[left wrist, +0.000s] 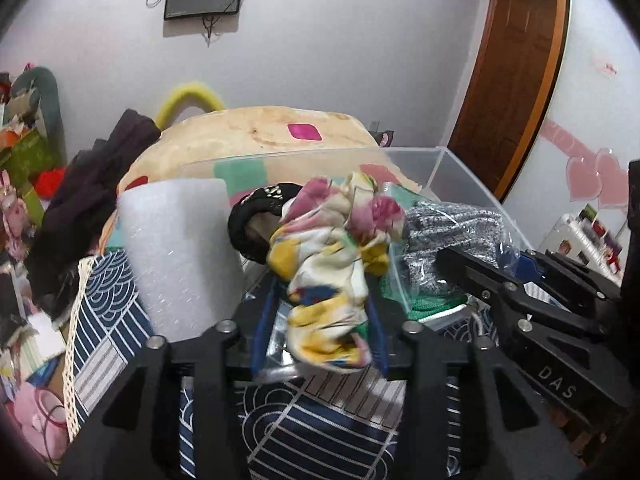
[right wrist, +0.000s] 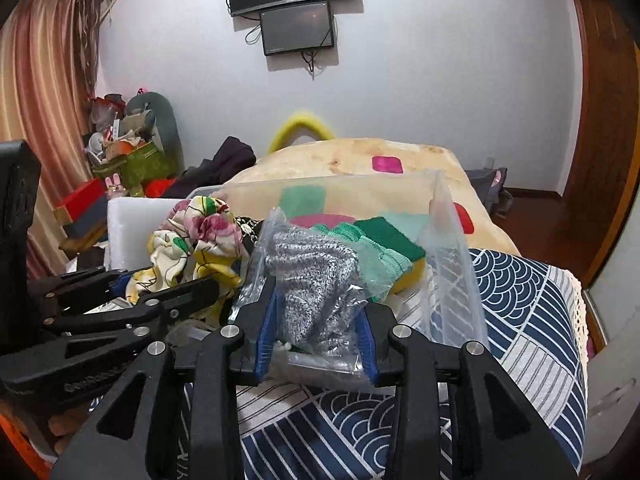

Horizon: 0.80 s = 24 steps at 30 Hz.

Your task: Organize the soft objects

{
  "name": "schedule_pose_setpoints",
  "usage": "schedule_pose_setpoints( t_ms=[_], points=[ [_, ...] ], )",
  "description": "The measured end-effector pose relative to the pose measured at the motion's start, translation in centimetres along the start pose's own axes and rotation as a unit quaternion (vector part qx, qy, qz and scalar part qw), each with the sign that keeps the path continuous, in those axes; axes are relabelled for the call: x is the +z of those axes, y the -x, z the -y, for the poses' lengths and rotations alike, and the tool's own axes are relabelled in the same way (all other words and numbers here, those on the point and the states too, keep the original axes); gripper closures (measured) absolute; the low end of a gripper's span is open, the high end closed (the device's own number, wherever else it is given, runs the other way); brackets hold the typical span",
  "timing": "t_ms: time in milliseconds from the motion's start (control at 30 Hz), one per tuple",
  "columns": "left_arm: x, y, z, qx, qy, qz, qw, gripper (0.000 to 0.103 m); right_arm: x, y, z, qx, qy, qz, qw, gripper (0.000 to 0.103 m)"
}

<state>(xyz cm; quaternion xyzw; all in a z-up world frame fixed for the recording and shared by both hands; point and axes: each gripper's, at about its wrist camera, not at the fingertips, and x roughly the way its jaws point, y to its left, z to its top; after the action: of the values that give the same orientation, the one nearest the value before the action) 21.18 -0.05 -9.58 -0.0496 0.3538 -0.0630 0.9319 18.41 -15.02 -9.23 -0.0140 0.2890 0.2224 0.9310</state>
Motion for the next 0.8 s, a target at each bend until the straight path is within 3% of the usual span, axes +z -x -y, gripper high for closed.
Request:
schedule_pose_setpoints(
  t_ms=[200,433,600,733,800],
  points=[
    [-0.4,1.8,-0.5,-0.016,0.014,0.012,0.9997,0.057,0.5,2.3,0.8,0.011,-0.017,0.023,1.000,0.064],
    [-0.4,6.6,0.9,-0.010,-0.011,0.072,0.9973,0.049,0.7,6.3,0.3,0.025,-0.026,0.069,0.997,0.062],
    [-0.4,10.2,1.8,-0.006,-0.029,0.118,0.9926,0.035,0.7,9.5,-0.7,0.032,-0.020,0.113,0.993,0.059],
    [-1.2,13.5,2.6,0.016,-0.042,0.163,0.9855,0.029,0.7,12.0,-1.5,0.023,-0.013,0.150,0.988,0.050],
    [-1.5,14.5,2.6,0.016,-0.042,0.173,0.9840,0.021,0.4,12.8,-1.9,0.022,-0.008,0.162,0.987,0.043]
  ],
)
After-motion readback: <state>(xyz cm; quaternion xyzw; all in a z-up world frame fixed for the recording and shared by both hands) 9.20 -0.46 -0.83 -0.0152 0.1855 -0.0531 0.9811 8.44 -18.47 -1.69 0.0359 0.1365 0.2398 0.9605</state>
